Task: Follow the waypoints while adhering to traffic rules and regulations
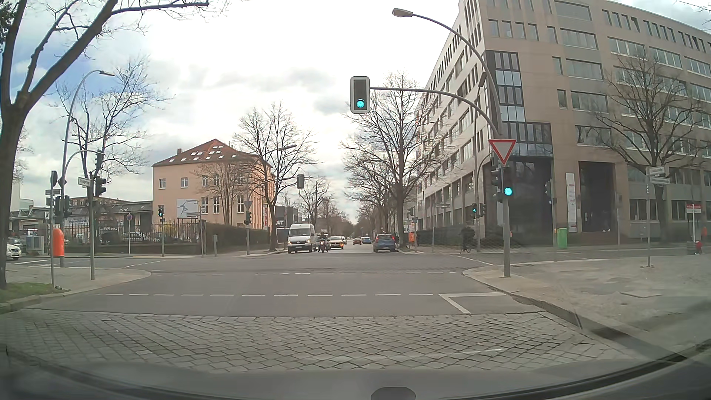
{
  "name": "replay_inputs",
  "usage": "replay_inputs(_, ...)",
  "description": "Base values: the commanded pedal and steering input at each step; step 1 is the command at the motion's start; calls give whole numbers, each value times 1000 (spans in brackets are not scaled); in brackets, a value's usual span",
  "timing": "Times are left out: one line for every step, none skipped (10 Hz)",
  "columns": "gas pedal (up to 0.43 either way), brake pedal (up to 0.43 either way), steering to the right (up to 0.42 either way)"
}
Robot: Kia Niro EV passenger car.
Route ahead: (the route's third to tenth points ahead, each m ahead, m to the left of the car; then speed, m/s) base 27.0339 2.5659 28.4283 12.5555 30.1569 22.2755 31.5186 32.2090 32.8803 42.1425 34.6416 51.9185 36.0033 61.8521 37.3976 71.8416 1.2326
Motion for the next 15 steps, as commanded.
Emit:
replay_inputs(331, 0, -52)
replay_inputs(331, 0, -66)
replay_inputs(331, 0, -71)
replay_inputs(331, 0, -70)
replay_inputs(331, 0, -61)
replay_inputs(331, 0, -47)
replay_inputs(331, 0, -42)
replay_inputs(331, 0, -42)
replay_inputs(331, 0, -40)
replay_inputs(331, 0, -40)
replay_inputs(331, 0, -38)
replay_inputs(319, 0, -32)
replay_inputs(260, 0, -20)
replay_inputs(248, 0, -18)
replay_inputs(240, 0, -16)
